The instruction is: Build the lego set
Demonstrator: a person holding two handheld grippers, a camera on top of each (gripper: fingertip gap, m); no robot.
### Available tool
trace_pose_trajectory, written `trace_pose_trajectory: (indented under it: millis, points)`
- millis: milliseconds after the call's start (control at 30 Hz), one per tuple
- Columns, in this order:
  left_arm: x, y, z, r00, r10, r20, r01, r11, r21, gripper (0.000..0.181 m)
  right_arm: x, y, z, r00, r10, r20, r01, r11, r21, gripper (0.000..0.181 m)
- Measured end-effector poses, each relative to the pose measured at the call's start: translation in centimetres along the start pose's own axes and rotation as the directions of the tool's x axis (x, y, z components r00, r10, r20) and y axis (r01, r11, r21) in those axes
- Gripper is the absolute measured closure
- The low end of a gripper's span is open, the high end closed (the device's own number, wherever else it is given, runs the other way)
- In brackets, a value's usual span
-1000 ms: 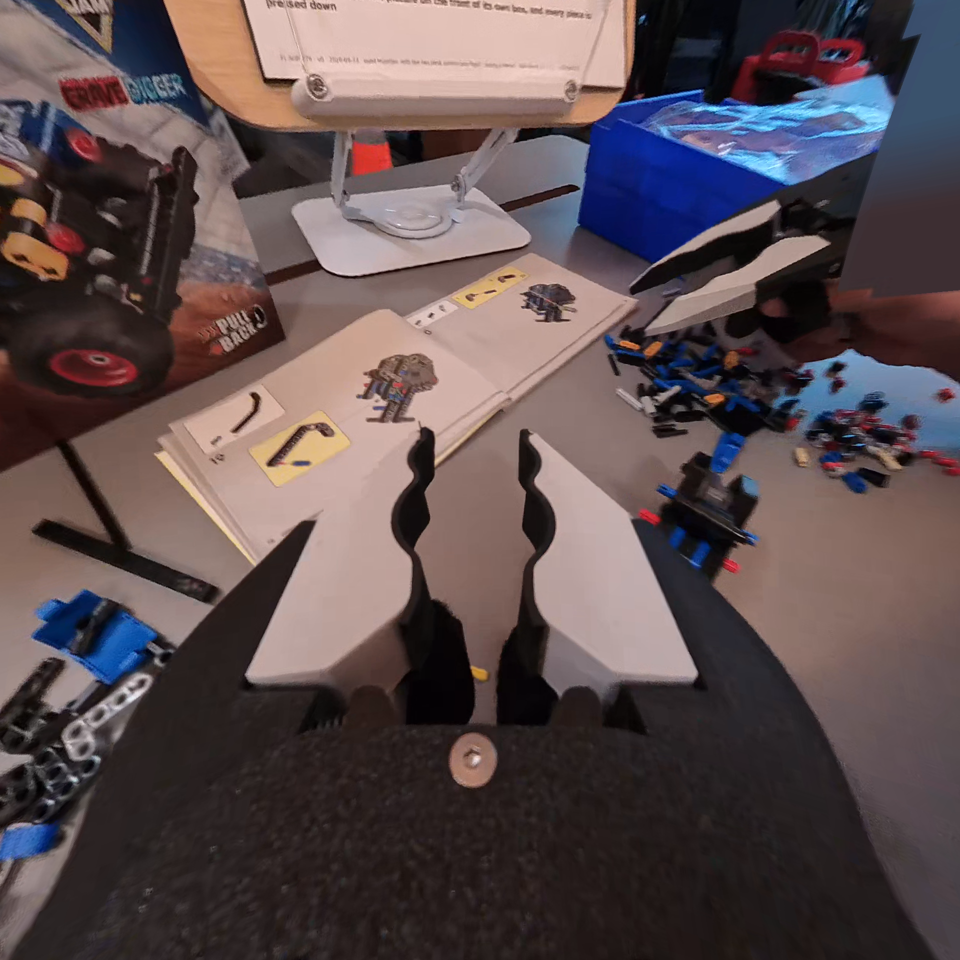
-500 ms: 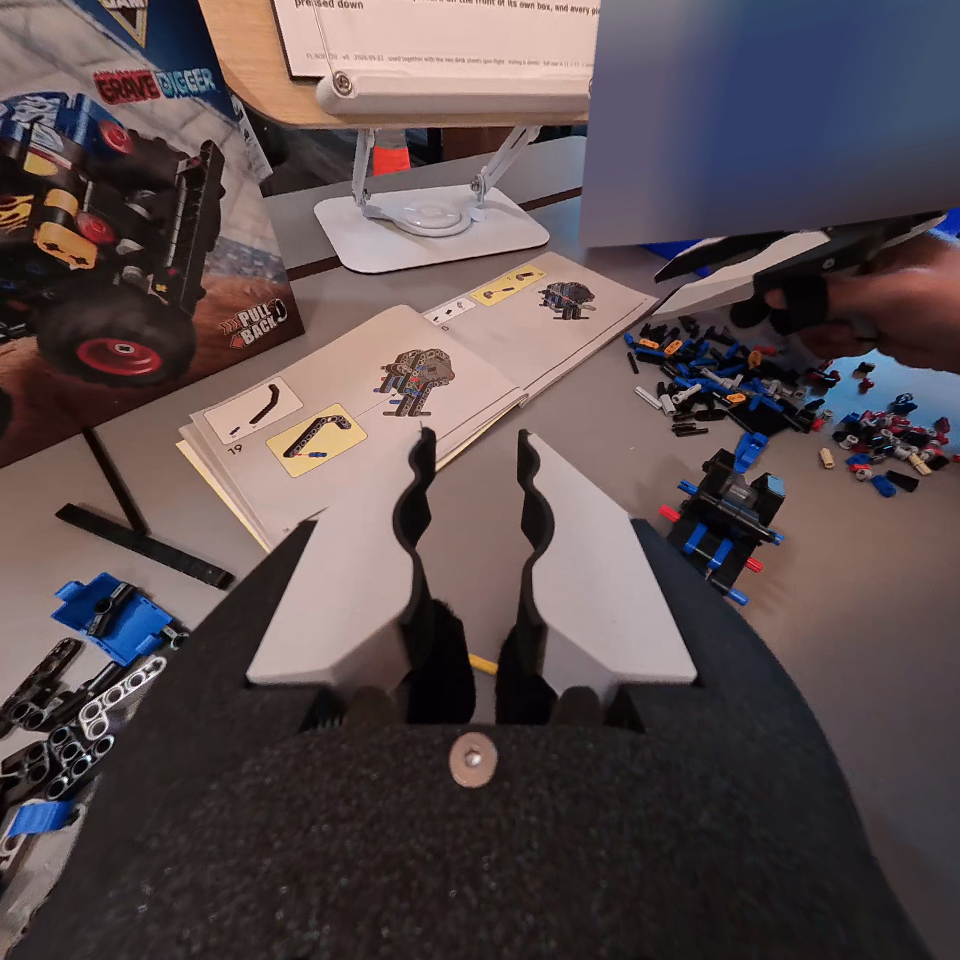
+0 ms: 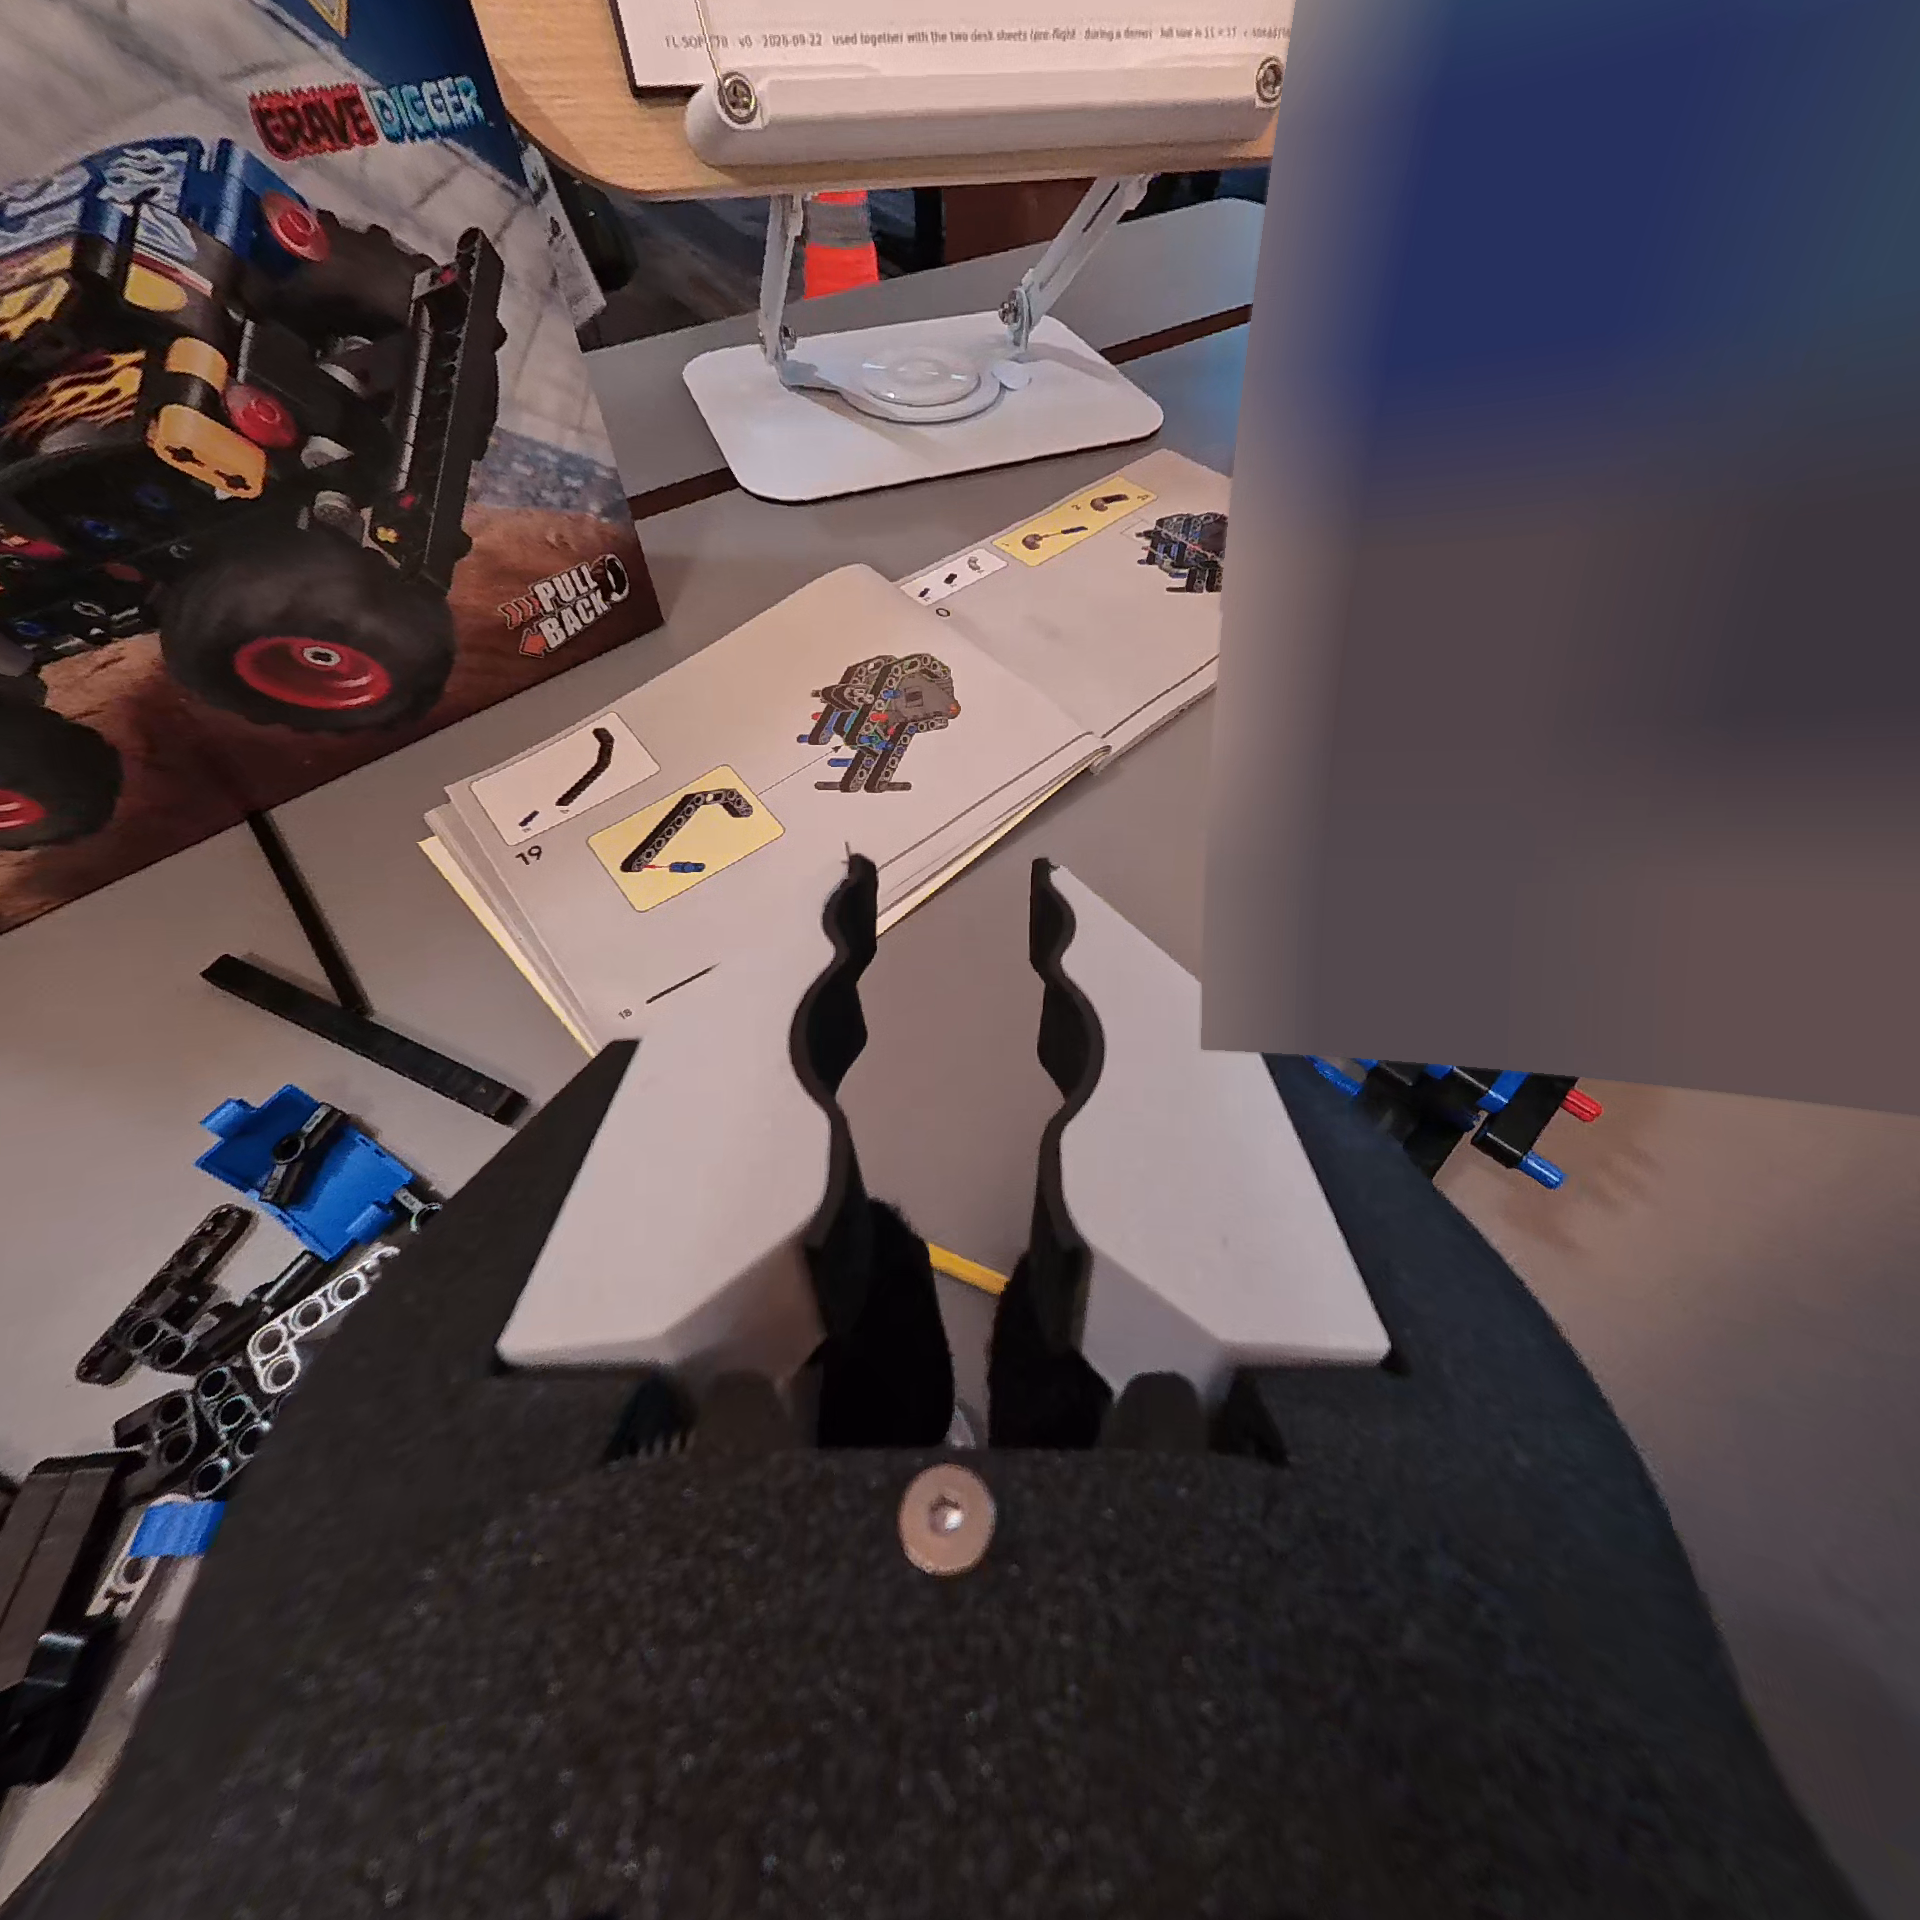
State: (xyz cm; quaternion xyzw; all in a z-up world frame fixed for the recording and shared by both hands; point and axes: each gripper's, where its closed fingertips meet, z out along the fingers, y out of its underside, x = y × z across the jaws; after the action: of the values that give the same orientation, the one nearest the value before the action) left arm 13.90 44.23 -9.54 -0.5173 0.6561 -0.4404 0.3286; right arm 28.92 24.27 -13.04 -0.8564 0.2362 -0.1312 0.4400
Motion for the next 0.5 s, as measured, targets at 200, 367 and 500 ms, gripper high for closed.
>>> trace_pose_trajectory:
  millis: [200,367,500]
  points:
    - [-0.9,-0.1,-1.0,0.999,0.014,0.051,-0.016,1.0,0.025,0.154,-0.7,-0.6,-0.4,0.999,-0.032,0.013,0.032,0.999,0.022,0.129]
    - [-1.2,0.6,-3.8,0.996,-0.088,0.035,0.088,0.996,0.004,0.152,-0.8,-1.3,-1.2,0.997,-0.073,0.01,0.073,0.997,0.031,0.133]
    - [1.4,0.8,-5.6,0.996,-0.092,-0.009,0.092,0.995,0.048,0.152,-1.8,-1.5,-3.1,0.995,-0.079,0.062,0.079,0.997,0.0,0.133]
